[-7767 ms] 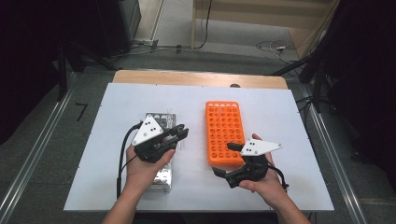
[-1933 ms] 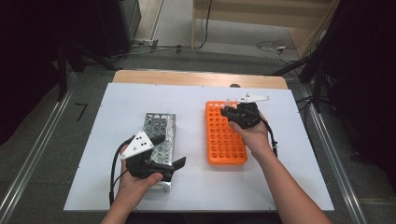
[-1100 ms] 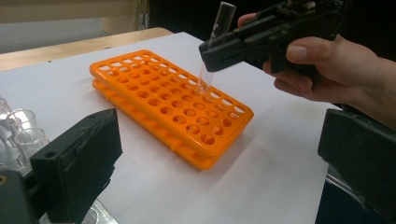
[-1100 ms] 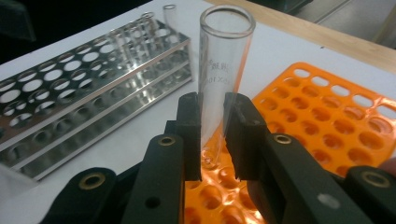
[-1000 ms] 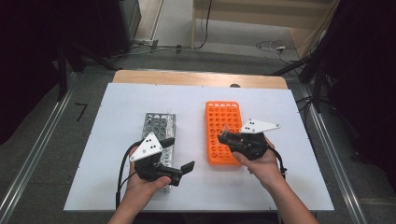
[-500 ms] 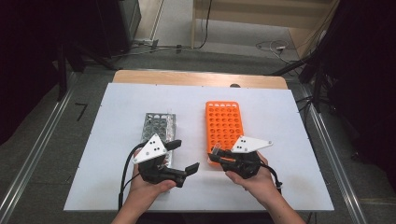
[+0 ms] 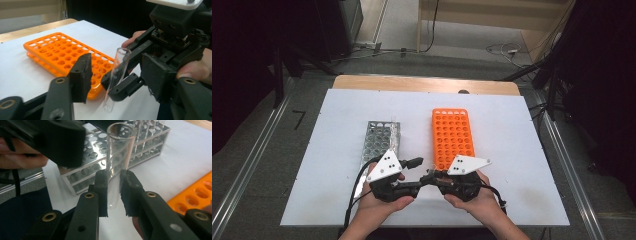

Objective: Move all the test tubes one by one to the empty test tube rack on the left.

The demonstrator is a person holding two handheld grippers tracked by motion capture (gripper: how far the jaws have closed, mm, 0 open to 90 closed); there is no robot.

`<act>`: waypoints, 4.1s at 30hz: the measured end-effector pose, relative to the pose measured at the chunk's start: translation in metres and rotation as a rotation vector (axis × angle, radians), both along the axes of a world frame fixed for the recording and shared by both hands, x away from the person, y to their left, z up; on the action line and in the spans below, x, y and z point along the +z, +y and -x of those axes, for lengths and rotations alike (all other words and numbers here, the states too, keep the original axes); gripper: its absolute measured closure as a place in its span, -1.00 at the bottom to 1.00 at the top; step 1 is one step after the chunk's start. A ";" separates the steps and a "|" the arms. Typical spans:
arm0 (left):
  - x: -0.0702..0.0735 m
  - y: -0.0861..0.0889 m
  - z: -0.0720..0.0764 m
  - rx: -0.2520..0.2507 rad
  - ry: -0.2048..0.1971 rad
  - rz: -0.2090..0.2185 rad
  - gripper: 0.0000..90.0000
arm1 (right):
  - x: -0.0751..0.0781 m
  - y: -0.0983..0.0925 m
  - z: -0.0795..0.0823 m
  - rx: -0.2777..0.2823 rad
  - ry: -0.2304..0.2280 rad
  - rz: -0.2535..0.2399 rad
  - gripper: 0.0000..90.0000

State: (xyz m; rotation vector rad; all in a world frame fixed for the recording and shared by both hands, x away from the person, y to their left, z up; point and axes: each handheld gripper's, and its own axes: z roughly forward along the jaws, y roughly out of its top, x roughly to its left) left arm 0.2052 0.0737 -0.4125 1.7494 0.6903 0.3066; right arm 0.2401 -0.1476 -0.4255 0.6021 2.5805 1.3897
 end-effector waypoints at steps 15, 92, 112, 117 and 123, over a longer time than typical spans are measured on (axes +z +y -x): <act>-0.002 -0.008 0.003 -0.006 -0.009 -0.018 0.55 | 0.003 0.009 0.008 0.032 0.008 -0.007 0.65; 0.002 0.077 -0.051 0.317 -0.081 0.023 0.69 | 0.000 -0.127 -0.009 -0.292 -0.025 -0.072 -1.00; -0.015 0.071 -0.056 0.345 -0.060 -0.055 0.68 | -0.011 -0.170 -0.011 -0.392 0.001 -0.071 -1.00; -0.019 0.070 -0.054 0.350 -0.035 -0.088 0.68 | -0.013 -0.171 -0.013 -0.390 0.001 -0.071 -1.00; -0.023 0.068 -0.056 0.341 -0.008 -0.142 0.68 | -0.013 -0.169 -0.012 -0.376 -0.001 -0.070 -1.00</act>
